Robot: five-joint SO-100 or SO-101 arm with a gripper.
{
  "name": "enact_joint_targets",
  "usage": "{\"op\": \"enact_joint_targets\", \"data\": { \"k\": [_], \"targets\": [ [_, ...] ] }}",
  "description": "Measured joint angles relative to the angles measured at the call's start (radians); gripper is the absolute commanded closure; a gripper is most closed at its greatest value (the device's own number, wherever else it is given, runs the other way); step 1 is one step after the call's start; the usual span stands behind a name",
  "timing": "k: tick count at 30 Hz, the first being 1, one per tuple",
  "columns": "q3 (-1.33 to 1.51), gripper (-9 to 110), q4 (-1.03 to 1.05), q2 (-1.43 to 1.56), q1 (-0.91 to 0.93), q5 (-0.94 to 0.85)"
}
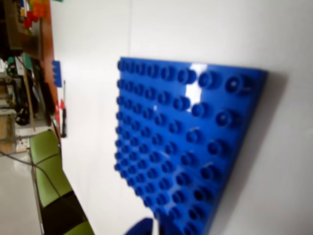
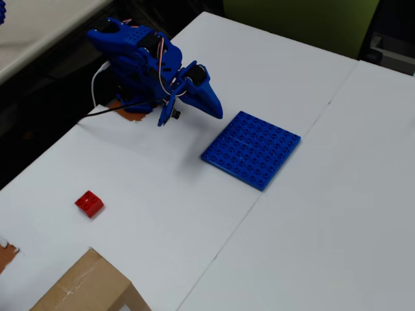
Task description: Pick up the 2x2 red block and go up the 8x8 blue block.
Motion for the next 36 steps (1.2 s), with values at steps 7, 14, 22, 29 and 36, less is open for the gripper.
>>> {"op": "enact_joint_targets", "data": {
  "k": [7,14,22,29,36],
  "targets": [
    [-0.258,101,0.008,-0.222,0.035,-0.184],
    [-0.565,101,0.124,-0.566,0.017,-0.563],
    [-0.923,99,0.482,-0.87,0.133,-0.977],
    [-1.391,94,0.891,-1.201,0.353,-1.353],
    [-1.671,93,1.118,-1.427,0.586,-1.802]
  ]
}}
